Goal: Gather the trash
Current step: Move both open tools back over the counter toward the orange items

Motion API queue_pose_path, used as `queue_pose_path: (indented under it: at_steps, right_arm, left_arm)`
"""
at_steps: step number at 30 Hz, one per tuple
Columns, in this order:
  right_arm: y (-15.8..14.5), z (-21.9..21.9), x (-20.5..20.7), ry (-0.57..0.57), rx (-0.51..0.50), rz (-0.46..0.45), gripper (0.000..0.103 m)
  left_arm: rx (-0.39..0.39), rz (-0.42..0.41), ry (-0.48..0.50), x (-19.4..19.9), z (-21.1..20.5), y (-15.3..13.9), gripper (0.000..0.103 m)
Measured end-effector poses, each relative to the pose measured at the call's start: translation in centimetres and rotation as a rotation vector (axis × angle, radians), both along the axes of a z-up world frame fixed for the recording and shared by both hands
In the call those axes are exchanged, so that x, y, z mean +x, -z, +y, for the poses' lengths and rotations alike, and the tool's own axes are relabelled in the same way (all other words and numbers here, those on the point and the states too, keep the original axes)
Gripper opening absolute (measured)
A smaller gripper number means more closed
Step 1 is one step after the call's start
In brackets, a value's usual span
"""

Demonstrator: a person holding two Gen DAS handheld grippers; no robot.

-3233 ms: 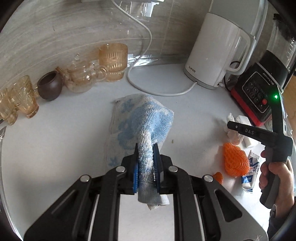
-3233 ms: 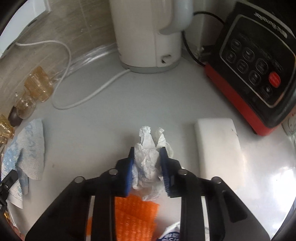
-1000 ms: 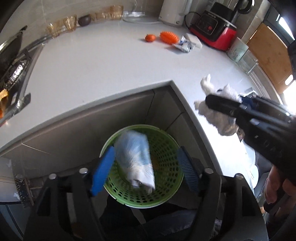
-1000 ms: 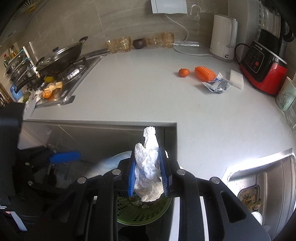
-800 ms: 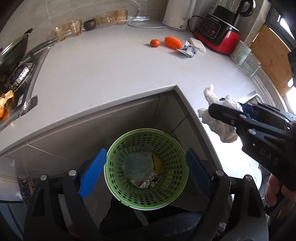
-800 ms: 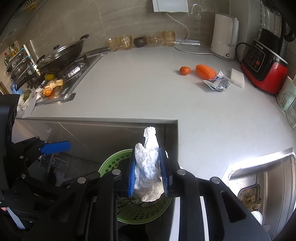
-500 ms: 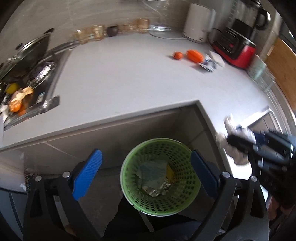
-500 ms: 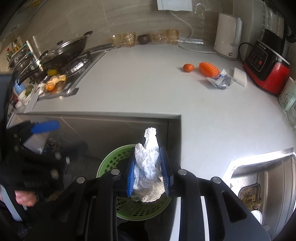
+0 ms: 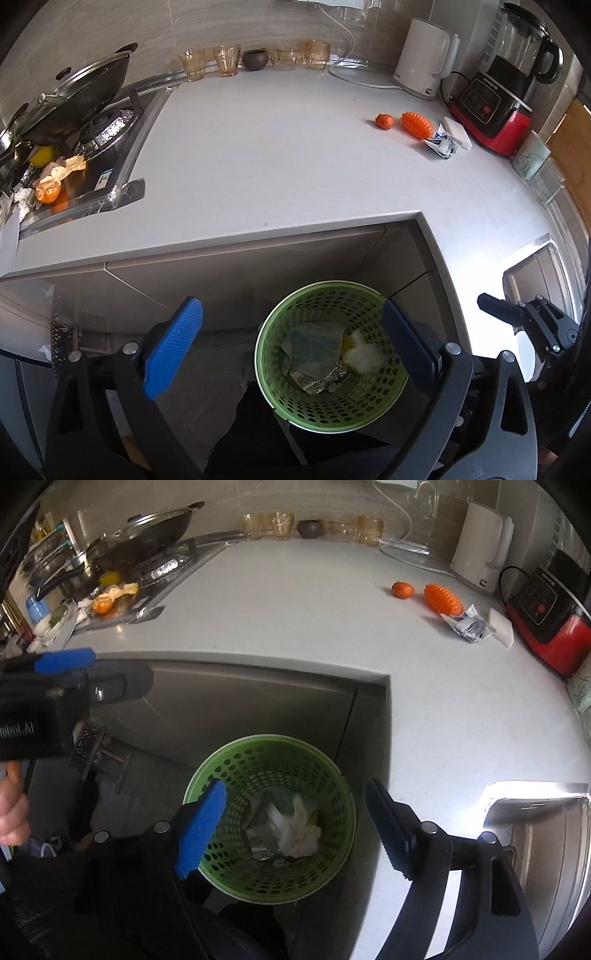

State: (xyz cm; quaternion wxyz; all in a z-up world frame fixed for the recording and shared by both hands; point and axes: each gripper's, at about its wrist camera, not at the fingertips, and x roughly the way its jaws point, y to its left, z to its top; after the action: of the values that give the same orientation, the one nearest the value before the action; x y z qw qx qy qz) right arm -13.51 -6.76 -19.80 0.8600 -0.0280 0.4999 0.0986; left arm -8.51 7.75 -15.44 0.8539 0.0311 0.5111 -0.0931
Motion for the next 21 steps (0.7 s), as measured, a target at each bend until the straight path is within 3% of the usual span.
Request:
queue_pose_path:
  at_steps: [13,21]
  right_arm:
    - [-3.3,-1.8,1.7,0.070,0.035,-0.084,0.101]
    - [-4.4,-4.3,3.6,0.178,0.047,-0.108,0.101]
  left_arm:
    - [-0.018,-0.025,0.020,0.7,-0.5,-0.9,0.095]
    - [-0.048,-0.040,0.130,4.5,-2.1,-1.6,0.095]
